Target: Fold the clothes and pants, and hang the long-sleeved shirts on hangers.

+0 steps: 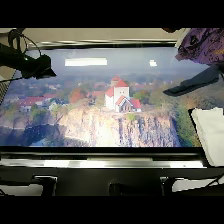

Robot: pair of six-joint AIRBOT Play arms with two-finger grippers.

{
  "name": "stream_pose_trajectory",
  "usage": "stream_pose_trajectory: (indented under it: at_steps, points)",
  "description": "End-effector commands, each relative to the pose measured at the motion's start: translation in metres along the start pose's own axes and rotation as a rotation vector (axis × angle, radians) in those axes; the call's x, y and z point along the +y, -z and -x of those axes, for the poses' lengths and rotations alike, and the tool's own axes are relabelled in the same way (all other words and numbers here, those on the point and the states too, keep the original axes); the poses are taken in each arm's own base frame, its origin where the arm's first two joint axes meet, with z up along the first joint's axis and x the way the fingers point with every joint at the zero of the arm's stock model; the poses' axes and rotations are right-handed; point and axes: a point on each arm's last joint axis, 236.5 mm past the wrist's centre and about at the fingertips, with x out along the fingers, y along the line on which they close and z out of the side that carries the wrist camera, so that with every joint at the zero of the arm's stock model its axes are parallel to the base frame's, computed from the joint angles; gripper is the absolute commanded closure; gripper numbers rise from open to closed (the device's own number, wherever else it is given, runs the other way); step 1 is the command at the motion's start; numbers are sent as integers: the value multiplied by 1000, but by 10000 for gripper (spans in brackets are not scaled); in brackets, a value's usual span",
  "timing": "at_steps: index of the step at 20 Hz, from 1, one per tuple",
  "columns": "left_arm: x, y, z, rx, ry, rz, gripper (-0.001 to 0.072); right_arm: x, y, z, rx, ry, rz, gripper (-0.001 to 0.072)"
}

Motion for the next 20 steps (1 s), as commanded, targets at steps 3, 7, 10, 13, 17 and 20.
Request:
stream_pose_trajectory:
  at_steps: [3,7,10,13,17,20]
  points:
    - [0,1,0,2,-1,1,691,-22,-44,57,-172,49,-88,683]
    - [0,1,0,3,0,1,691,-59,-54,89,-212,180,-89,683]
    - [0,1,0,3,-1,4,692,-87,-49,109,-202,289,-98,683]
    - [0,1,0,2,0,4,692,-110,-32,123,-149,409,-78,683]
    - [0,1,0,3,-1,4,691,-133,-13,138,-69,530,-20,683]
    - [0,1,0,2,-1,3,692,-162,-5,154,-24,664,43,682]
